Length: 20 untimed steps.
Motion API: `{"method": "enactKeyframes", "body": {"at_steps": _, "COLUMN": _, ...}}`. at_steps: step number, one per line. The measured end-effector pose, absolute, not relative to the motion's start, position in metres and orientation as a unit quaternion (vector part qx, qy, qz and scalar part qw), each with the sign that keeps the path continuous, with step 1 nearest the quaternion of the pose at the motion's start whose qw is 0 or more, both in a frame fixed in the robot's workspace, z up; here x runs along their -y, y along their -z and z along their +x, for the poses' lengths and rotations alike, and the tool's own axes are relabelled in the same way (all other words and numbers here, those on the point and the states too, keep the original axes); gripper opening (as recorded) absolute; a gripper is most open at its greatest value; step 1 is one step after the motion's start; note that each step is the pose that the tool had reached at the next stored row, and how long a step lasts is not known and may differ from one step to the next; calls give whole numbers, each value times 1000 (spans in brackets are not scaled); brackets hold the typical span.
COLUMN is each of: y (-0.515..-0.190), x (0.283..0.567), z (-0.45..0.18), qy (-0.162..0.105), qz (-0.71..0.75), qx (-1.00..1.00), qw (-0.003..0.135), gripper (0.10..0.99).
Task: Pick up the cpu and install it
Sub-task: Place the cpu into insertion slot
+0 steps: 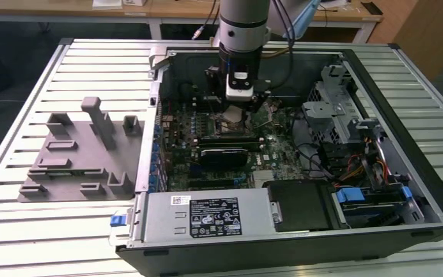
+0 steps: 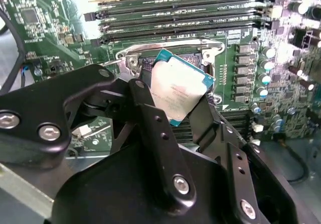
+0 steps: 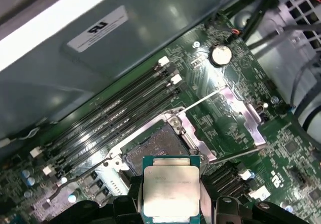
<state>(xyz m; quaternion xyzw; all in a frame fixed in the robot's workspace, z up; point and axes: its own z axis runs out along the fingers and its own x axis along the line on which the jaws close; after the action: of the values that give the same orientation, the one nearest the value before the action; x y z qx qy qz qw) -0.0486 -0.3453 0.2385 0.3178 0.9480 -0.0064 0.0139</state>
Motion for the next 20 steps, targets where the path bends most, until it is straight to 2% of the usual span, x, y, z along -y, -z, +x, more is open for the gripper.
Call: {"method": "enactKeyframes", "body": {"at_steps": 20, "y": -238, "x": 345, "z": -49, "qy": 8, "qz": 424, "qx": -906, "qw": 13, "gripper": 541}}
